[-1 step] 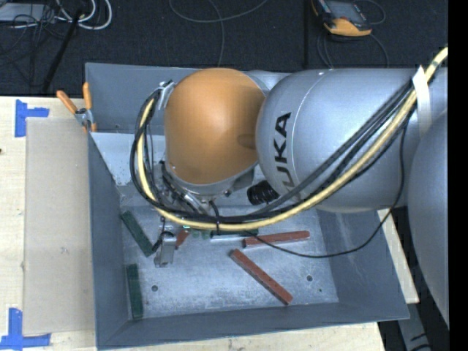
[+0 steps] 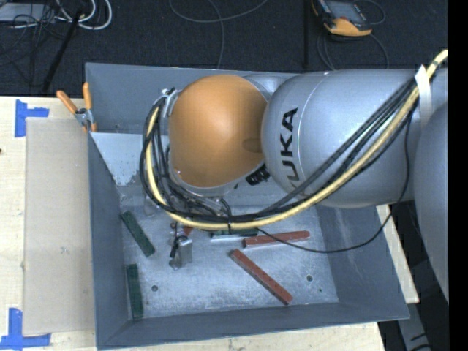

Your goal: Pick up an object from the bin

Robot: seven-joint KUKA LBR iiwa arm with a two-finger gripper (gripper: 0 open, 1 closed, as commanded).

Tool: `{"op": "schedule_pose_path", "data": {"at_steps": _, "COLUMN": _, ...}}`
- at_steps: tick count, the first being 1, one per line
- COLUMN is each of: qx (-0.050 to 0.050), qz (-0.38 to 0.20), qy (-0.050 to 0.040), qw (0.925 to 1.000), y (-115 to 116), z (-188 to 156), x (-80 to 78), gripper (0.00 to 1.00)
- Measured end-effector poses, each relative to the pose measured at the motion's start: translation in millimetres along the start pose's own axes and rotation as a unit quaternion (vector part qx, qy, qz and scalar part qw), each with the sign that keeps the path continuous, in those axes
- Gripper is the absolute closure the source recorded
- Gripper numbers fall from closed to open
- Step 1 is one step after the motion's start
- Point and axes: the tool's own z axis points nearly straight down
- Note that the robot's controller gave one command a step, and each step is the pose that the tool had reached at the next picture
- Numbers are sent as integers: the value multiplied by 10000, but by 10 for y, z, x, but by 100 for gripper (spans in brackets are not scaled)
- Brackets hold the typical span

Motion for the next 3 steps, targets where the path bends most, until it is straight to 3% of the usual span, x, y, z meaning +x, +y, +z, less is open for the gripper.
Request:
{"op": "schedule_pose_path", "data": {"at_steps": 1, "qx": 16, "qz": 118, "qy": -17, "qw": 9999, "y": -926, "z": -135, "x": 163, "gripper": 0}}
{"op": "schedule_pose_path", "data": {"at_steps": 2, "qx": -7, "qz": -750, "qy": 10, "qw": 9972, "y": -1371, "z": 1308, "x": -201, "gripper": 0}}
{"op": "schedule_pose_path", "data": {"at_steps": 3, "qx": -4, "qz": -1740, "qy": -23, "qw": 9847, "y": -1161, "z": 1524, "x": -443, "gripper": 0}}
